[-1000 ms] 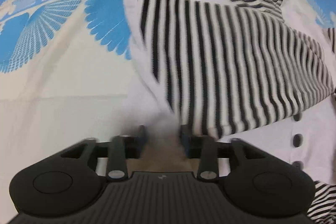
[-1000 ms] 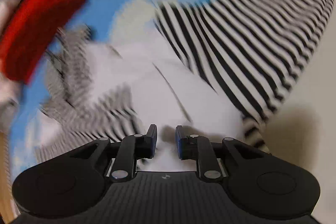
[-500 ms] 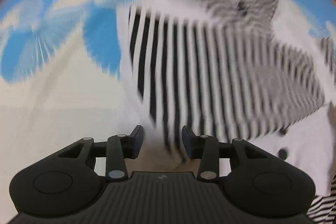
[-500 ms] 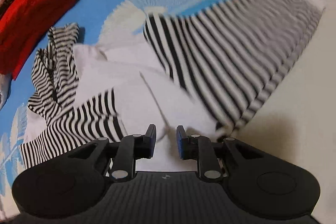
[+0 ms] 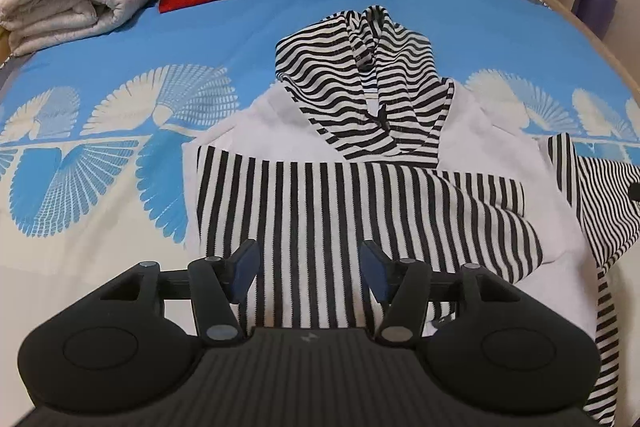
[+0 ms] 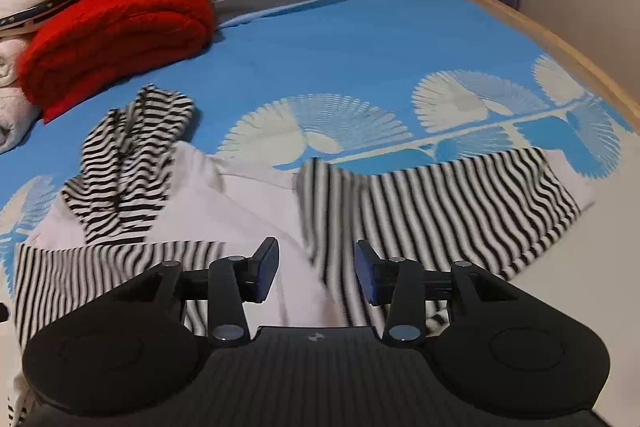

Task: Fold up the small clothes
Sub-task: 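Move the right gripper to the other sleeve's white cuff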

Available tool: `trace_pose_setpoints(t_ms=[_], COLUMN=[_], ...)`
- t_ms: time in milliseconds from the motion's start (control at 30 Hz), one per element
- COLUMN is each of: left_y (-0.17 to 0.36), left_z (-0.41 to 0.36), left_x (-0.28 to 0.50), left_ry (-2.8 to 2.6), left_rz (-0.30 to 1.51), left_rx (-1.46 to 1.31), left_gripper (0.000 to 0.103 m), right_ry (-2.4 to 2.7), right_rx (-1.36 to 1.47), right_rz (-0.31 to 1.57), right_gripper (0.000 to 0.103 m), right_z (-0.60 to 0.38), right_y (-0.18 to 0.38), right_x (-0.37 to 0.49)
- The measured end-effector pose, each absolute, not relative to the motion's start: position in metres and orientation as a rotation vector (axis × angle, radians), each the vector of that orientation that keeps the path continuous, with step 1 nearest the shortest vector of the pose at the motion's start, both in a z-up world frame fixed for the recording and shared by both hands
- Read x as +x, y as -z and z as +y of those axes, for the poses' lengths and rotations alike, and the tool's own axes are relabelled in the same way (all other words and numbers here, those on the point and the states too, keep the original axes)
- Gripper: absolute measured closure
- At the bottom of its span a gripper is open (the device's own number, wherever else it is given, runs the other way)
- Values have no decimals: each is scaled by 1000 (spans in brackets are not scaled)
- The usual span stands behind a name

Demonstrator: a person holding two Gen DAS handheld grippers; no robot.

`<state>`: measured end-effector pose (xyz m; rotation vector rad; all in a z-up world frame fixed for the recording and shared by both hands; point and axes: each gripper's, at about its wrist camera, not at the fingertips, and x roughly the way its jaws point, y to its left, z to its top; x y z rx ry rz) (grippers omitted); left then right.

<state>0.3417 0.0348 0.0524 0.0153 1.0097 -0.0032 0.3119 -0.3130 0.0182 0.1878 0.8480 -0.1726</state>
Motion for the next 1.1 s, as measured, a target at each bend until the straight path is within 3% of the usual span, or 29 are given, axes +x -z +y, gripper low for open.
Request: trace_pose_setpoints(t_ms=[467, 1100], left_y=[-57, -55], left_z=[36, 44], left_x=[346, 352], left_ry=[3, -13], left_rz=[1002, 1018], left_rx=[-4, -42], left_gripper=[41, 41], right_ry=[414, 639], right_rx=[316, 780], right_rz=[805, 781], right_gripper=[59, 59], right_z=[-444, -577], right_y=[-18, 78], right_x=[314, 305])
